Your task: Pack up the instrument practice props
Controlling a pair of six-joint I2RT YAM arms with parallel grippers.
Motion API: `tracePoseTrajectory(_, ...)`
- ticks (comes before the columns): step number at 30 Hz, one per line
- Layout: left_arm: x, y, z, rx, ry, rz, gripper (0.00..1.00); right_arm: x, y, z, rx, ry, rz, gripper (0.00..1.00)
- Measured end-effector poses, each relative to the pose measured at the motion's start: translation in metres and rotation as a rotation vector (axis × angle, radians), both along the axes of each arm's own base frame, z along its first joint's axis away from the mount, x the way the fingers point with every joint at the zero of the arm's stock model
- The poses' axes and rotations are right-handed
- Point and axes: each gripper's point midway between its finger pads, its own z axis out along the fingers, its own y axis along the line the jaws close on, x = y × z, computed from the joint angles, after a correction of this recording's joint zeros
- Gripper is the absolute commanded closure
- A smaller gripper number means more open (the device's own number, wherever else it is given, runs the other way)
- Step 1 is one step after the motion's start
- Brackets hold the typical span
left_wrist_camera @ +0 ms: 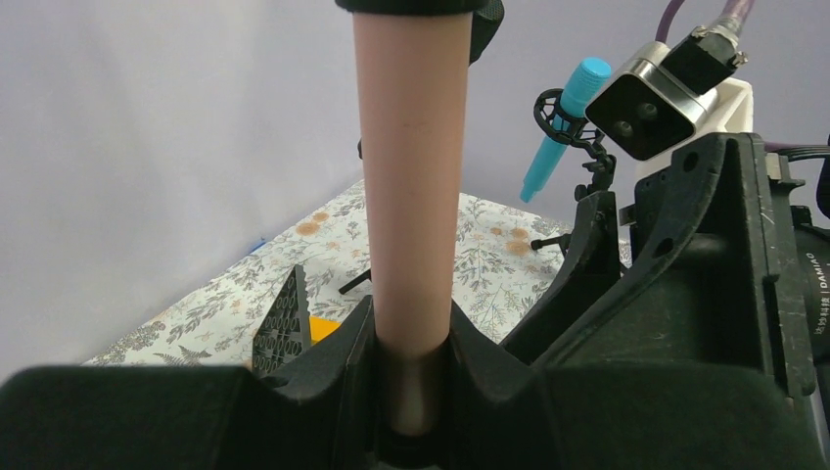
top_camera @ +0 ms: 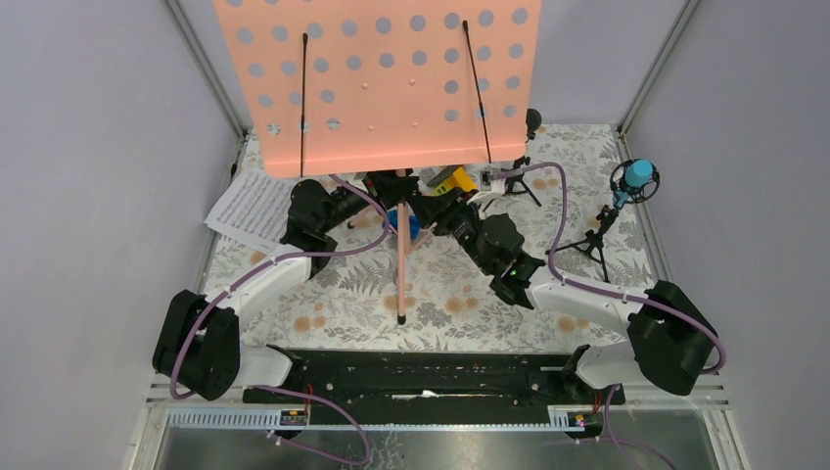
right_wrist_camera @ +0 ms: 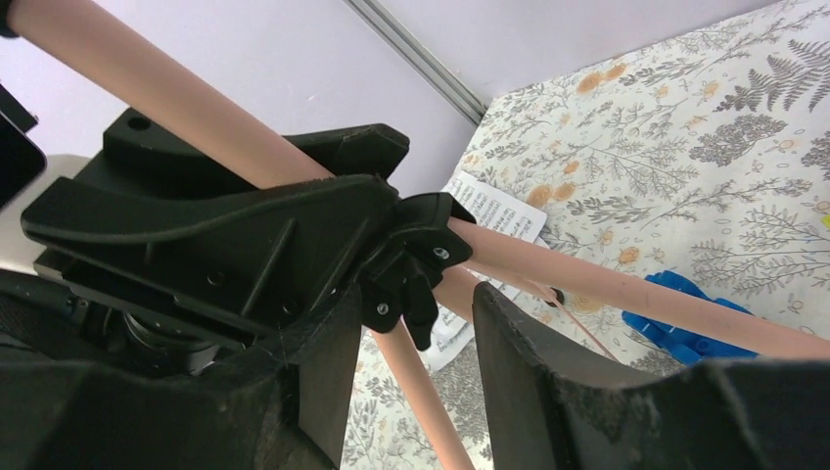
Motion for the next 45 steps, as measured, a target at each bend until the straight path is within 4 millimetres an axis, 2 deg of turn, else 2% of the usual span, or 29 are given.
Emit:
tracePoseTrajectory(7,0.0,0.0,0.0,0.002,0.001,0.002,1.0,0.004,0.004,0.003,0.025,0.014,-0.004,0.8)
tracePoseTrajectory(15,0.0,0.0,0.0,-0.002,0.004,0.004,1.0,0.005,0.003,0.002,0.048,0.043,-0.017,0.99)
tracePoseTrajectory(19,0.001,0.001,0.0,-0.001,0.003,0.006,1.0,0.006,0.003,0.002,0.079,0.097,-0.022,1.0)
tracePoseTrajectory(26,0.001,0.001,0.0,0.0,0.003,0.006,1.0,0.006,0.002,0.001,0.229,0.253,-0.025,1.0)
tracePoseTrajectory(30,0.001,0.001,0.0,0.0,0.003,0.006,1.0,0.006,0.003,0.001,0.219,0.253,-0.014,1.0)
tracePoseTrajectory(32,0.001,0.001,0.0,0.0,0.003,0.006,1.0,0.005,0.005,0.003,0.156,0.206,0.005,1.0)
tracePoseTrajectory(36,0.002,0.002,0.0,0.001,0.003,0.013,1.0,0.005,0.011,0.002,-0.083,0.019,0.074,1.0)
tracePoseTrajectory(40,0.004,0.004,0.0,0.001,0.004,0.018,1.0,0.005,0.014,0.001,-0.324,-0.232,0.135,1.0)
tracePoseTrajectory(45,0.004,0.004,0.0,0.002,0.004,0.018,1.0,0.004,0.014,-0.001,-0.607,-0.569,0.174,0.93)
